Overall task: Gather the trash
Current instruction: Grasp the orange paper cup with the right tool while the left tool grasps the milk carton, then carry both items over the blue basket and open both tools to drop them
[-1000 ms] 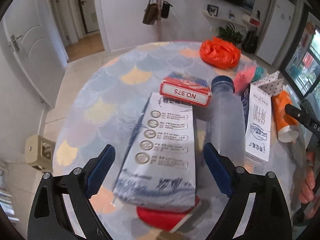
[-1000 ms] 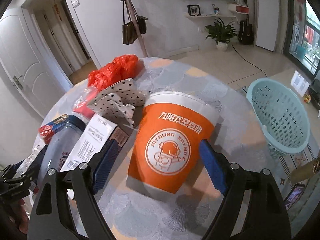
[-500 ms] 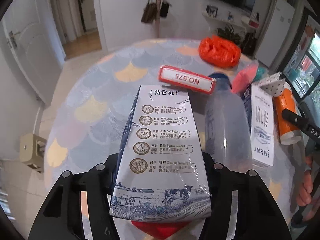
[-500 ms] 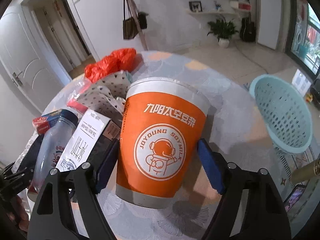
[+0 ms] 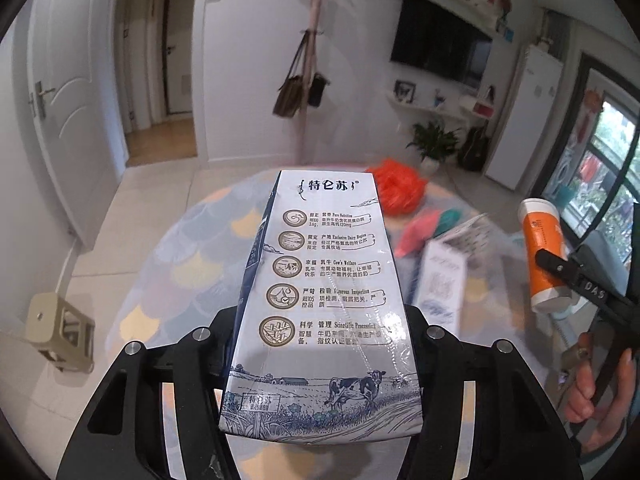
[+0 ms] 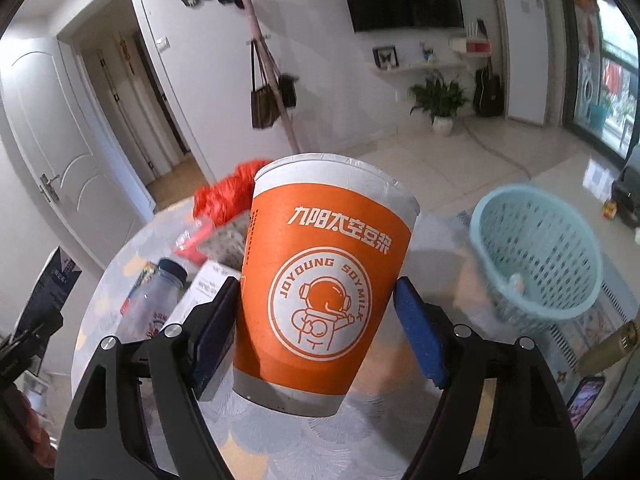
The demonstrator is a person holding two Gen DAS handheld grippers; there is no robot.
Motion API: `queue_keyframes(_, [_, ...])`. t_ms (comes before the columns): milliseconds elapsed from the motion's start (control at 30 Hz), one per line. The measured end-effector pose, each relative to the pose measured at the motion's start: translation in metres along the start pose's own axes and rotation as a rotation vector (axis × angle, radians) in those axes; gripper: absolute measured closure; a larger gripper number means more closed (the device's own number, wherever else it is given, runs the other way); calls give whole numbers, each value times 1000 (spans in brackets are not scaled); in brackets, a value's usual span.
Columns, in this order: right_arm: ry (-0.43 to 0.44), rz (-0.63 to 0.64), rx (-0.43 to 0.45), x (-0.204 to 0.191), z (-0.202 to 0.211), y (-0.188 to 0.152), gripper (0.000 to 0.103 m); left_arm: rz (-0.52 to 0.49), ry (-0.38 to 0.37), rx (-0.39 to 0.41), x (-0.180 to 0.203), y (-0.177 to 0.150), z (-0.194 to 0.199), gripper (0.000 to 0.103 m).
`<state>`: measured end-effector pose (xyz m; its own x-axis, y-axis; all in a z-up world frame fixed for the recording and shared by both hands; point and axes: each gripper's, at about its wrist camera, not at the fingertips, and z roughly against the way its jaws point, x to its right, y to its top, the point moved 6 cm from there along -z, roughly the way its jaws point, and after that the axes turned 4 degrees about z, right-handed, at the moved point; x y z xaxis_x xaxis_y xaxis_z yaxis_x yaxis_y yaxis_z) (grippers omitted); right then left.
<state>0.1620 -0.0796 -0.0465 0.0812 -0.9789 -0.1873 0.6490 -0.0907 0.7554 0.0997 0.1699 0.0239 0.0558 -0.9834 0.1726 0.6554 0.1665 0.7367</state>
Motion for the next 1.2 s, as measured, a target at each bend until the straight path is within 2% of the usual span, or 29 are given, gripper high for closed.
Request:
queue_keyframes(100, [-35,-13,72,9,20,11,29,-21,-19,33,22,8,5,48])
queue_keyframes(267, [-80,-19,137,31,41,24,29,-66,-81,50,72,19,-2,48])
queue_keyframes(567, [-158,-100,177,107,54,41,29,-185,-220,29,193,28,-36,47])
queue_keyframes(733, [-202,-160,173,158,46,44,29,-231,-276,-14,262,26,-70,47])
queue_keyframes(900, [-259,-223,143,215,29,37,29,-247,-326,-50,314,17,-108,47])
queue_keyframes(1100, [-325,-315,97,278,-1,22,29,-273,-401,-77,368,7,-163,47])
queue_keyframes(1200, [-345,-355,50,303,-22,13,28,-288,-393,-143,387,-5,-200,47])
